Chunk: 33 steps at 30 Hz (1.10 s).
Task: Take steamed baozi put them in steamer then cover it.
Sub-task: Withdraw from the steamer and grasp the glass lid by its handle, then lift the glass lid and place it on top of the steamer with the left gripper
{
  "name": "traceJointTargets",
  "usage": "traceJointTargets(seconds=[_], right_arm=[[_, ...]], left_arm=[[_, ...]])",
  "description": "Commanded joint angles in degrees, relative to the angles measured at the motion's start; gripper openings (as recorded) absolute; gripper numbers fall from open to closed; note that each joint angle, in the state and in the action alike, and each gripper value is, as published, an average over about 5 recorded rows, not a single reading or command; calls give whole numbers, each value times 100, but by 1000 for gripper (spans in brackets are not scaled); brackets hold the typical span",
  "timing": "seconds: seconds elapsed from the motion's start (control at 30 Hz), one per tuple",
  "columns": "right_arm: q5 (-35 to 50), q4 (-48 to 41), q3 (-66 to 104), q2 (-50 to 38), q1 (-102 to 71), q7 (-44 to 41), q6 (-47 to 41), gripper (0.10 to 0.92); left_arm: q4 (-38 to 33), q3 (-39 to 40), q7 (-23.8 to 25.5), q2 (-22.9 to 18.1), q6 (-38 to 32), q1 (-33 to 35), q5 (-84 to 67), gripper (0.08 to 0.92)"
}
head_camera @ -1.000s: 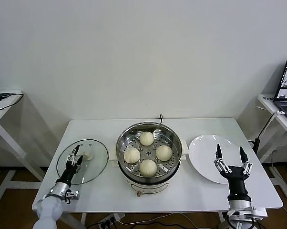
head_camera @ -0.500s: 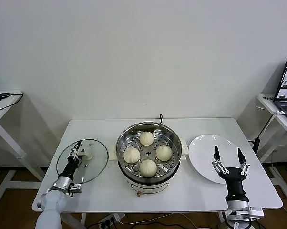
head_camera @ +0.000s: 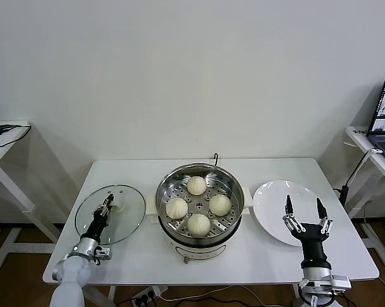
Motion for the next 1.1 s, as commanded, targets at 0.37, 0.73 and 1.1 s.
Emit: traceJointTargets(seconds=[0.37,0.73,1.1], right_arm=[[36,-40,-30,-21,140,4,4,823],[97,-84,23,-63,181,-18,81,823],[97,-201,81,-43,230,-36,127,823]], left_arm=[[-3138,-131,1221,567,1057,1113,-1848,189],[-5697,748,3022,1346,3124,2104,-2522,189],[-6035,2965,3519,1291,4221,1449,-1935,189]])
